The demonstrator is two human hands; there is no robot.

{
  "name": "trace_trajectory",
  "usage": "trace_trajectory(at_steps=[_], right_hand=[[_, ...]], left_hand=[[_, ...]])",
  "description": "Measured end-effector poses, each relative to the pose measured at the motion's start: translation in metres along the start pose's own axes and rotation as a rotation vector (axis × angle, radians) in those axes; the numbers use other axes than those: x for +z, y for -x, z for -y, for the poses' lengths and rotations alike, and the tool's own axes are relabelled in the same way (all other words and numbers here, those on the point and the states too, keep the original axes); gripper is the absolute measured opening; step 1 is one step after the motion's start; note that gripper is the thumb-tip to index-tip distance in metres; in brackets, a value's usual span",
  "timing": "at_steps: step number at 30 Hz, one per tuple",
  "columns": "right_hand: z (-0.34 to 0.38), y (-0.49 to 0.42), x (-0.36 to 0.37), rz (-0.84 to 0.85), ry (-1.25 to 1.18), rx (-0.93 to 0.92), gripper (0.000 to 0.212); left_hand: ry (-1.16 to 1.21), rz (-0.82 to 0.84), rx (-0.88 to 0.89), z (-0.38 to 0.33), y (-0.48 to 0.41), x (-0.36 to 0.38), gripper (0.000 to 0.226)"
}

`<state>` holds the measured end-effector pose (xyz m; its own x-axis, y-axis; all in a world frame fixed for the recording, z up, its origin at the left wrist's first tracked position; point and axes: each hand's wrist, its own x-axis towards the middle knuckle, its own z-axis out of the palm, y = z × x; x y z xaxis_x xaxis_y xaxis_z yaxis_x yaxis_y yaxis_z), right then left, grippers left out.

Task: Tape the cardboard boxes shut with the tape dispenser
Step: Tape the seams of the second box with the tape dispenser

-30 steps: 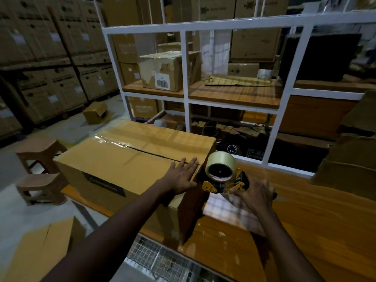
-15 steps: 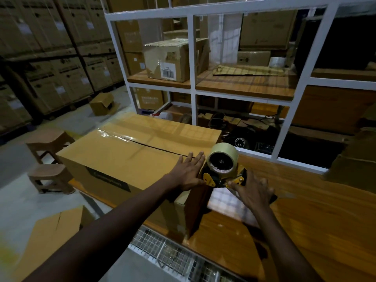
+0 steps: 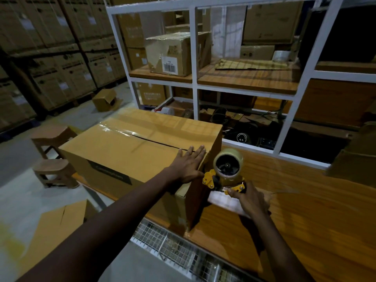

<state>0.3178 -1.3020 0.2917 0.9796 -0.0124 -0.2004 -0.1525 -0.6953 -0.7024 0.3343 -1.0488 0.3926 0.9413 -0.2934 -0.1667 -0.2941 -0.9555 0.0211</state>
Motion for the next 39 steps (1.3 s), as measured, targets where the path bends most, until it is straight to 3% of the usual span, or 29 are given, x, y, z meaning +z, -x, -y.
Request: trace_trajectory(at_steps=[4,9,15,17,24,27,33,39], right_hand=[[-0.009,0.019,0.002,-0.038,0.205,-0.087,0.058],[-0.024,0.012,-0.008,-0.083,0.172,-0.117,0.065],[-0.016,0.01,-0.049,-0.332,0.013,-0.016,0.075],[-0.008,0.005,-0.062,-0.408,-0.024,-0.012,0.068],[0.048,-0.001,-0.095,-0.539,0.087,-0.09,0.067],[0.078,0.01,-0.093,-0.582,0.169,-0.141,0.066],[0.146,0.024,-0.054,-0.686,0.342,-0.276,0.067],[0.234,0.029,0.015,-0.738,0.311,-0.403,0.058]], left_hand=[[0.007,0.008,-0.003,0.0,0.002,0.001,0.088],[0.018,0.007,-0.029,-0.004,0.004,-0.003,0.085],[-0.011,0.026,-0.058,-0.01,0.004,-0.007,0.084],[-0.014,0.032,-0.084,-0.014,0.001,-0.007,0.084],[0.025,0.021,-0.095,-0.04,-0.008,-0.001,0.073],[-0.022,0.024,-0.089,-0.005,-0.002,0.001,0.068],[0.039,0.009,-0.244,0.122,0.038,0.002,0.063],[0.004,0.003,-0.43,0.237,0.07,0.003,0.06]])
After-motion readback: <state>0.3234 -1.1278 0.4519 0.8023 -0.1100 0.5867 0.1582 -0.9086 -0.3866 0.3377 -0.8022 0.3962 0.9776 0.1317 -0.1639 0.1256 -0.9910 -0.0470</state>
